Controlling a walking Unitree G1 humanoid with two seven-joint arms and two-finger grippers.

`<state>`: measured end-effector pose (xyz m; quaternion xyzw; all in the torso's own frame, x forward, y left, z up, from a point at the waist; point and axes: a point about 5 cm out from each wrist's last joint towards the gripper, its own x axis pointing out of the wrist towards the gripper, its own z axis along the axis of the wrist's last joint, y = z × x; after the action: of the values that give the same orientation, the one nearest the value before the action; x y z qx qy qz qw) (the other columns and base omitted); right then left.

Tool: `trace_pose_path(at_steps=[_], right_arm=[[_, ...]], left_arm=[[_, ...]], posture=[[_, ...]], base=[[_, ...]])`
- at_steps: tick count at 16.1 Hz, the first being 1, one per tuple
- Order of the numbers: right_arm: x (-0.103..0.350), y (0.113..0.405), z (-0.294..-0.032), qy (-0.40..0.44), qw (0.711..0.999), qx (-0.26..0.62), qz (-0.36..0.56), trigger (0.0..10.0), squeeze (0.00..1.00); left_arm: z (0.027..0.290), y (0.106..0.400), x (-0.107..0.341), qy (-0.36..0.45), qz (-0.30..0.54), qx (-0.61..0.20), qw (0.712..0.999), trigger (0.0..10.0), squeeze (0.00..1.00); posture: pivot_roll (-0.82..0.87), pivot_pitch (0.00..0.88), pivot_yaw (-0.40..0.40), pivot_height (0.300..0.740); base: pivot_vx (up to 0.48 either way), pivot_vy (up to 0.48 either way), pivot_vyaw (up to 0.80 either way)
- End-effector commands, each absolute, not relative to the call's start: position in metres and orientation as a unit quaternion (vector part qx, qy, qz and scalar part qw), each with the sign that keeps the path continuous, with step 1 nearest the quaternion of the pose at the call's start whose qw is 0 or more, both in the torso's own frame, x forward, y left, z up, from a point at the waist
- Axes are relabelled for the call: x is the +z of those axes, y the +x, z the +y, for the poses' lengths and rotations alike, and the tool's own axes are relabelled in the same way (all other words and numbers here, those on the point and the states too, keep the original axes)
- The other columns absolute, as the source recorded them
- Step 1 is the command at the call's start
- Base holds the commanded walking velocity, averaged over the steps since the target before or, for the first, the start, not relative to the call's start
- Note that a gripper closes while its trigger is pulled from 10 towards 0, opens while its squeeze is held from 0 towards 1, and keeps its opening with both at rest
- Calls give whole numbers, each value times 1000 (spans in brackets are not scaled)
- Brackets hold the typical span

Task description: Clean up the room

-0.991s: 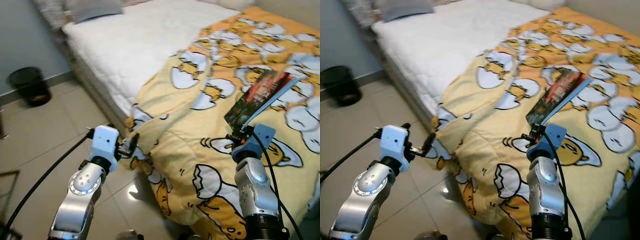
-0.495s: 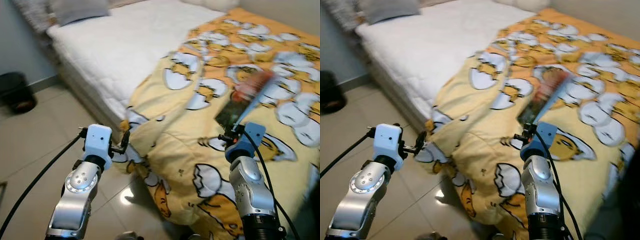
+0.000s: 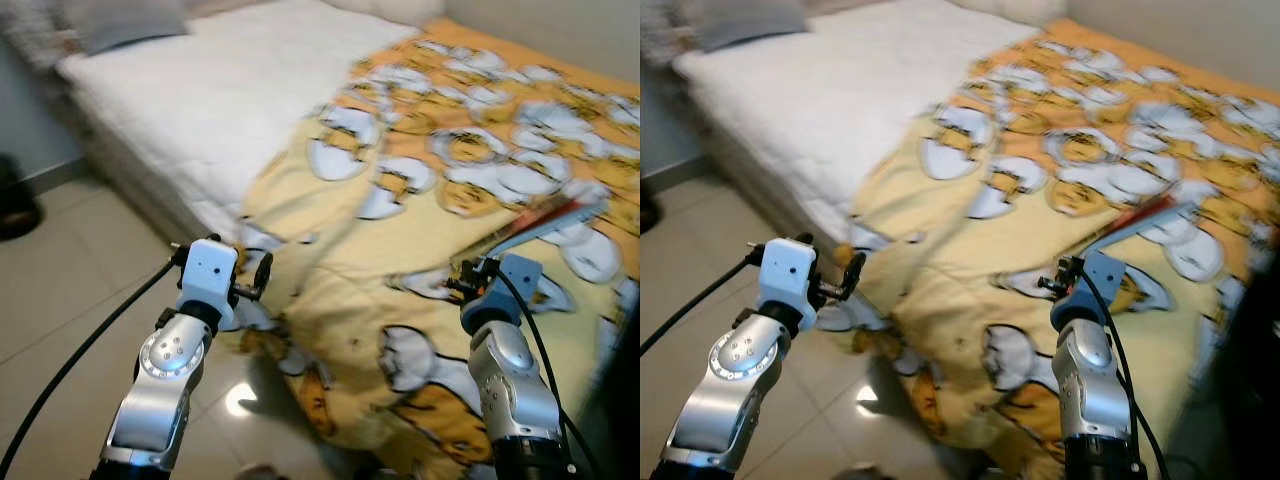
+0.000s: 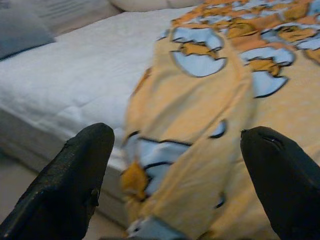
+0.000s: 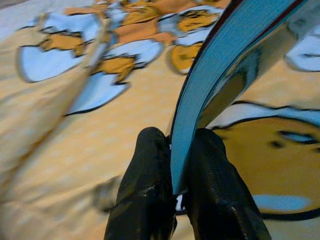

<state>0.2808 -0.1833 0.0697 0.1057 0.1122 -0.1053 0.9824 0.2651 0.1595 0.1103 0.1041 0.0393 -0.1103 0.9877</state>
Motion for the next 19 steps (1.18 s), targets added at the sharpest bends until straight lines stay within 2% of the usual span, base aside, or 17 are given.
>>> trace_pose_path(at_steps=[1, 3, 6, 10, 19], right_arm=[[83, 286, -178, 101, 987, -89, 89, 10000, 0], [82, 286, -178, 101, 987, -88, 91, 10000, 0], [82, 286, -177, 102, 986, -87, 94, 10000, 0], [83, 287, -175, 103, 986, -88, 96, 10000, 0], [82, 289, -176, 105, 985, -93, 99, 10000, 0]], left_arm=[[162, 266, 111, 109, 37, -109, 987, 10000, 0], [164, 266, 112, 111, 38, -108, 987, 10000, 0], [166, 266, 113, 111, 38, -106, 987, 10000, 0], [169, 266, 114, 116, 39, -106, 987, 10000, 0], [174, 272, 120, 122, 36, -105, 986, 10000, 0]], posture=[[158, 0, -6, 740], [160, 0, -7, 740], [163, 0, -7, 740], [168, 0, -5, 740], [191, 0, -4, 740]], base=[[0, 326, -800], [0, 326, -800], [0, 326, 0], [0, 329, -800], [0, 336, 0]])
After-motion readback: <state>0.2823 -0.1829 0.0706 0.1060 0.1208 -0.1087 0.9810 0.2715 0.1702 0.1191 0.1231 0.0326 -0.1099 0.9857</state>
